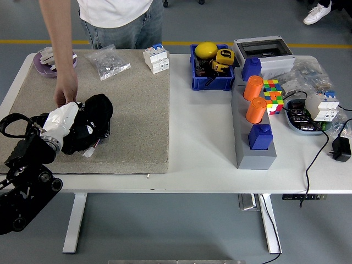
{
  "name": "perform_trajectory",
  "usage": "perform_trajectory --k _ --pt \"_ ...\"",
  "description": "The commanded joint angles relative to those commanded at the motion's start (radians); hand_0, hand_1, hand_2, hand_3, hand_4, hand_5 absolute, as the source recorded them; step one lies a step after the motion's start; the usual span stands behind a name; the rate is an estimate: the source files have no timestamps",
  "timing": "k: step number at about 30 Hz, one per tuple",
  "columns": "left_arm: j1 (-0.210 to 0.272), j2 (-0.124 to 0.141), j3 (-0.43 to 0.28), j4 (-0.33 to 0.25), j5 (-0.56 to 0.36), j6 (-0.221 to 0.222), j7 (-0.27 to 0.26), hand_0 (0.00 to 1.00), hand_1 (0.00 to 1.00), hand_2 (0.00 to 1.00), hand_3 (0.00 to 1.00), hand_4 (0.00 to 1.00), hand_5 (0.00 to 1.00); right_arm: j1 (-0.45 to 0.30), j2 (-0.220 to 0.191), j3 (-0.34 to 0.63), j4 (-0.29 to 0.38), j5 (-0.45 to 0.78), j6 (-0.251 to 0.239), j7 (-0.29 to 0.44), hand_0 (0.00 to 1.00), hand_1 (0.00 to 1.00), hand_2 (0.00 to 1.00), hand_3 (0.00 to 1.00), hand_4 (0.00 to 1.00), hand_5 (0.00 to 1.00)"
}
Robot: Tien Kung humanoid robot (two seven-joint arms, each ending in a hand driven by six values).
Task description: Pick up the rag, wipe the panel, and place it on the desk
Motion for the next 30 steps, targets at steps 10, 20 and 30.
perform_trajectory --k 10,20,30 --pt "0.037 0.02 -0.076 0.038 0.014 0.005 -0.008 0.211 0.152 0.526 0.532 0.36 0.002 -0.002 0.002 0.006 0.001 -0.018 0.014 -0.009 0.739 0.647 0.728 0.752 0.998 0.586" --pt "0.079 0.034 -0.173 0.06 0.028 0.004 -0.014 0.21 0.152 0.526 0.533 0.362 0.002 -0.002 0.003 0.021 0.007 -0.037 0.02 -0.014 0.743 0.646 0.729 0.755 0.998 0.584" --pt "0.106 0.066 -0.264 0.093 0.04 0.009 -0.025 0.212 0.153 0.526 0.533 0.363 0.002 -0.002 0.005 0.034 0.005 -0.047 0.024 -0.016 0.744 0.646 0.729 0.758 0.998 0.584"
